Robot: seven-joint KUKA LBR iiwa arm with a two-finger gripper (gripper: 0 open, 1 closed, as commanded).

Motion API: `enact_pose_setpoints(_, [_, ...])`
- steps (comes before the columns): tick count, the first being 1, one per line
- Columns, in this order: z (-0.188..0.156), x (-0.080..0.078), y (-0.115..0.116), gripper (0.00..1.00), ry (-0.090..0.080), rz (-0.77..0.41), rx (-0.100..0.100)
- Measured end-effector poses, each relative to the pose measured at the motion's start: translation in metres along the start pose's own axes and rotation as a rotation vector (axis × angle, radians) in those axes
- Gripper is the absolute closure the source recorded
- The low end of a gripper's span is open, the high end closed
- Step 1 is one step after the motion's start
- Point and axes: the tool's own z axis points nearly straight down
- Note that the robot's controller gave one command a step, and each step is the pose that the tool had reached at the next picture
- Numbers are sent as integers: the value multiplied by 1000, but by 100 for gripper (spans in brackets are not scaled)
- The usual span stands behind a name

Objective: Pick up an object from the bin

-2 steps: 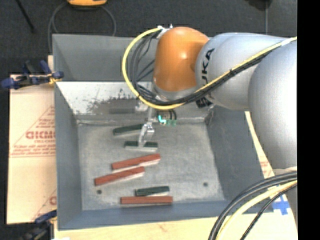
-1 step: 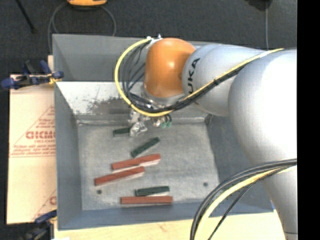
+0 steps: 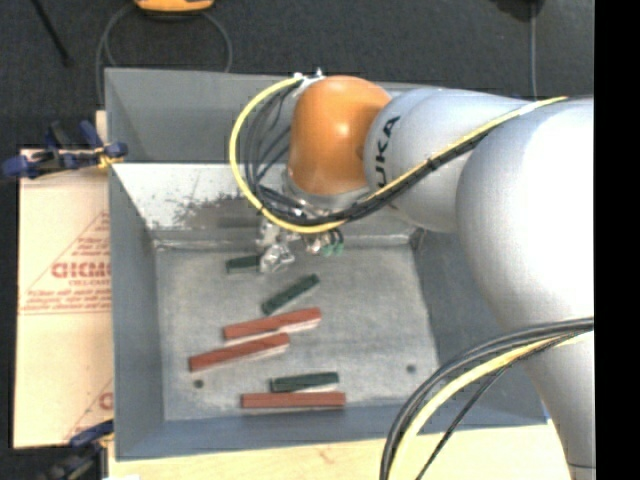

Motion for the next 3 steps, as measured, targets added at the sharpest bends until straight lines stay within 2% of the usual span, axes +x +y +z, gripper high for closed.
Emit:
enact_pose_setpoints(1, [-1,0,0,100,0,0,0])
enact_pose_setpoints(2, [-21,7,14,100,15,-131,0])
enact_pose_setpoints(3, [-16,8,16,100,20,-161,-2])
